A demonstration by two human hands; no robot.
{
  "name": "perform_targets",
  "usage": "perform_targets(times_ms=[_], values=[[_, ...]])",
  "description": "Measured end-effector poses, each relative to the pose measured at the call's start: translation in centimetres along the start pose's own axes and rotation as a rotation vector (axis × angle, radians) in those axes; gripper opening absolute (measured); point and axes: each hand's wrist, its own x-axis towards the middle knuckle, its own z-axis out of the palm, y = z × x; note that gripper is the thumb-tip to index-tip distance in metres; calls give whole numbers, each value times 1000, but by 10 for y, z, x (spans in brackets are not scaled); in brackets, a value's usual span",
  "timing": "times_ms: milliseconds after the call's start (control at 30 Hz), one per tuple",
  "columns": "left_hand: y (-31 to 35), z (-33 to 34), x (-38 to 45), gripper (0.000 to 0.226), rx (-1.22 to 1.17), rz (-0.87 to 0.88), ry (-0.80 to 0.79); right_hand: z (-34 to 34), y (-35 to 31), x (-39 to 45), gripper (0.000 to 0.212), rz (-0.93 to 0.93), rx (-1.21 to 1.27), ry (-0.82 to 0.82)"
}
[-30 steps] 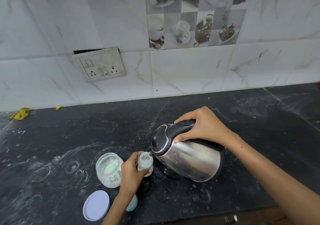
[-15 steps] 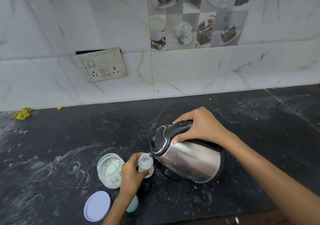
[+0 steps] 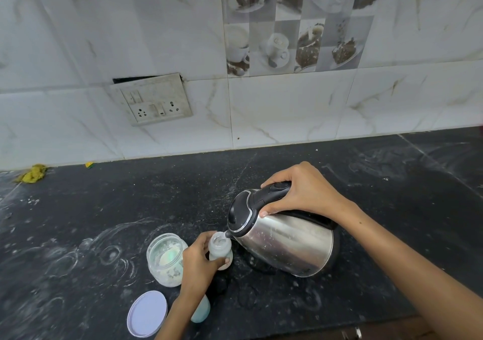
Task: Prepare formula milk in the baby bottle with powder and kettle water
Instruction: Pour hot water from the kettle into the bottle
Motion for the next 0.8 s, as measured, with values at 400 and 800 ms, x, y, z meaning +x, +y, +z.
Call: perform_targets(times_ms=[400, 800], values=[[-2, -2, 1, 60, 11, -7, -1, 1, 0, 1, 49, -9, -5, -9], [0, -3, 1, 60, 6, -27, -9, 2, -1, 2, 47, -13, -11, -7]])
